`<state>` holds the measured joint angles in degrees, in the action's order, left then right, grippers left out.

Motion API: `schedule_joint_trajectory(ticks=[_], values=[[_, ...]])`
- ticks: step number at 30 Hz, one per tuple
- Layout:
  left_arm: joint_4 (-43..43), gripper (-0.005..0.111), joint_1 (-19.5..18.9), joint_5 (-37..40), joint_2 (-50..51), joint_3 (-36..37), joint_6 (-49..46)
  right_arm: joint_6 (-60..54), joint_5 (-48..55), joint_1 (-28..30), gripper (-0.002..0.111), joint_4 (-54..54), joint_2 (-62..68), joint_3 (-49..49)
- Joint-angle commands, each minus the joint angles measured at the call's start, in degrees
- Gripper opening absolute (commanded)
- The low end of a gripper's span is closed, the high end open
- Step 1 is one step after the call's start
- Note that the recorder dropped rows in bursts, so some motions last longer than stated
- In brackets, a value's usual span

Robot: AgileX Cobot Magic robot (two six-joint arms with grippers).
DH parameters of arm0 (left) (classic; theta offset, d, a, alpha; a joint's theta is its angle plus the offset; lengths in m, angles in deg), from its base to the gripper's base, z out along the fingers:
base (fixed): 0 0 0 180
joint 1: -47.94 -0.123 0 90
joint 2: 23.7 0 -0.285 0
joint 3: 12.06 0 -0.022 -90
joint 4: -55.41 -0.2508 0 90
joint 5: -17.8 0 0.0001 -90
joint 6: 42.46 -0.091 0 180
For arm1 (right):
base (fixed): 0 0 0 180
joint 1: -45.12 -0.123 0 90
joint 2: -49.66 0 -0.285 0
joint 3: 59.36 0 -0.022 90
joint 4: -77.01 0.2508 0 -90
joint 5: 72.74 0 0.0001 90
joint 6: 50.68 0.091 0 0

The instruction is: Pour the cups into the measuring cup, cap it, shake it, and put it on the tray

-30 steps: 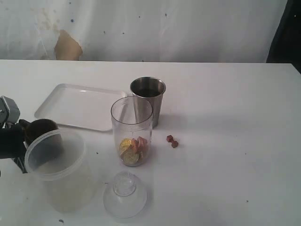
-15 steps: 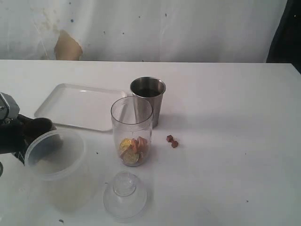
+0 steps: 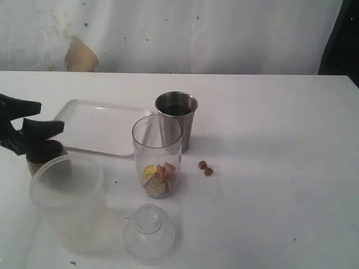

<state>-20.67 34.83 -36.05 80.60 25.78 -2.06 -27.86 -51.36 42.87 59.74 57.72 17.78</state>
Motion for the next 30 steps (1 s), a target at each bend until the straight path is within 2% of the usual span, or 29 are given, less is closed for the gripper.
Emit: schedule_joint_trajectory(ticks=[1,2,4,7,8,10,12,14,16,18,20,21,24,27,30], values=[[3.85,0.019,0.09,11.85,-6.95,0.01,15.29,0.02,-0.13,-0.04,0.0,-0.64,-0.27,0.07],[3.03,-0.001,0.09,16.47,-8.33,0.01,18.81,0.02,-0.13,-0.04,0.0,-0.64,-0.27,0.07],[0.2,0.0,0.09,31.32,-13.43,0.01,29.93,0.02,-0.13,-0.04,0.0,-0.64,-0.27,0.07],[-3.76,0.0,0.09,42.0,-18.5,0.01,41.04,0.02,-0.13,-0.04,0.0,-0.64,-0.27,0.07],[-8.66,0.0,0.22,47.14,-20.93,0.01,45.11,0.02,-0.13,-0.04,0.0,-0.64,-0.27,0.07],[-12.33,0.0,1.92,54.28,-24.77,0.01,48.54,0.02,-0.13,-0.04,0.0,-0.64,-0.27,0.07],[-9.84,0.0,4.46,60.22,-26.78,0.01,47.19,0.02,-0.13,-0.04,0.0,-0.64,-0.27,0.07],[-4.19,0.0,8.16,68.32,-27.82,0.01,39.3,0.02,-0.13,-0.04,0.0,-0.64,-0.27,0.07],[7.32,0.0,13.07,80.42,-27.8,-2.29,25.38,0.02,-0.13,-0.04,0.0,-0.64,-0.27,0.07],[18.71,0.0,16.38,87.74,-26.76,-6.48,11.76,0.02,-0.13,-0.04,0.0,-0.64,-0.27,0.07],[30.01,0.0,18.23,89.33,-26.47,-9.8,-1.13,0.02,-0.13,-0.04,0.0,-0.64,-0.27,0.07],[39.38,0.0,18.63,89.45,-26.59,-11.34,-8.61,0.02,-0.13,-0.04,0.0,-0.64,-0.27,0.07],[59.94,0.0,18.05,89.55,-28.11,-12.43,-27.52,0.02,-0.13,-0.04,0.0,-0.64,-0.27,0.07],[71.25,0.0,17.56,89.19,-30.81,-10.95,-35.07,0.02,-0.13,-0.04,0.0,-0.64,-0.27,0.07],[74.81,0.0,17.56,86.2,-35.09,-7.67,-36.33,0.02,-0.13,-0.04,0.0,-0.64,-0.27,0.07]])
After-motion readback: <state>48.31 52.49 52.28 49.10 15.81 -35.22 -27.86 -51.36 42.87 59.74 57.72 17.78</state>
